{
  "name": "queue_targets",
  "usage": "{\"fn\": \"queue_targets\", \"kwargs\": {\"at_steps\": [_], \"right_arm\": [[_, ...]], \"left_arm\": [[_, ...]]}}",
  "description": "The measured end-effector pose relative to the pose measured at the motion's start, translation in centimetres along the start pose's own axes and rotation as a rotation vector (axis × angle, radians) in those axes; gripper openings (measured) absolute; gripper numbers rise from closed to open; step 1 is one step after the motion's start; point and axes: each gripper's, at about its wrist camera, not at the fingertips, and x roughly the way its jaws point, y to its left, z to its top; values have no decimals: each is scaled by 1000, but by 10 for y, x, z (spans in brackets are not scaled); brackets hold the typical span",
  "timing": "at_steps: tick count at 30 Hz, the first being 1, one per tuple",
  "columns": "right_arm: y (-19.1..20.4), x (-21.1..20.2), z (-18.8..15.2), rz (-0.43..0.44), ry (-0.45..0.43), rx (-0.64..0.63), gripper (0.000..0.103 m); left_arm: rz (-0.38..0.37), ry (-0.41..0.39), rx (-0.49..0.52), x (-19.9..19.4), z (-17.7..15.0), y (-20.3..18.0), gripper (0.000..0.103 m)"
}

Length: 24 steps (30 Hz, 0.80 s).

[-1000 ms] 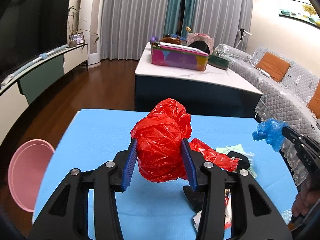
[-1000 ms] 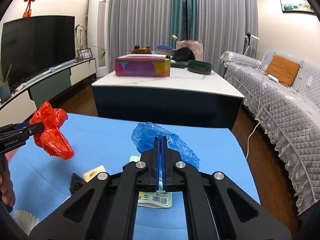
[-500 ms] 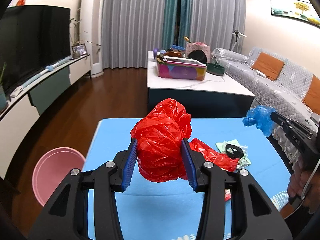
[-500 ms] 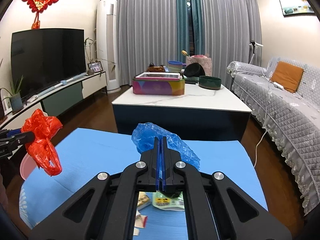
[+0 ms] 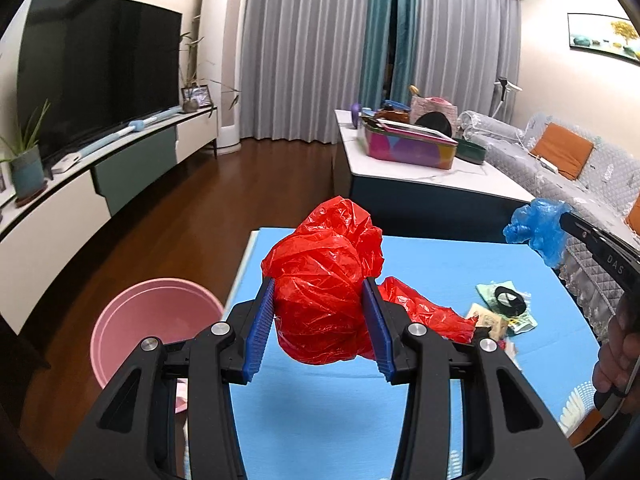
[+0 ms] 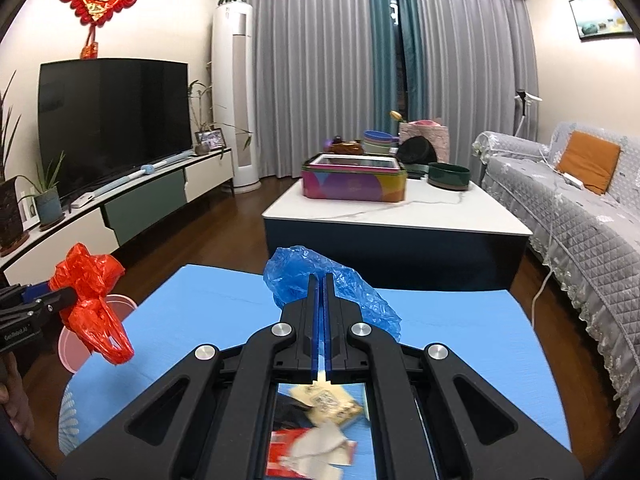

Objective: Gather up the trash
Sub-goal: 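Carry the red and blue plastic bags over the pink bin with both tools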

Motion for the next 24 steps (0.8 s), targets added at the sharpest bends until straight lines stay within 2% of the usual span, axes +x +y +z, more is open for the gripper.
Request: {"fn": "queue_targets", "kwargs": {"at_steps": [9, 24], "right_arm": [[51, 12, -2, 62, 18, -16, 2], [146, 24, 17, 184, 0, -59, 2]], "left_arm": [[45, -13, -24, -8, -2, 39, 43], [141, -41, -118, -20, 2, 101, 43]]}}
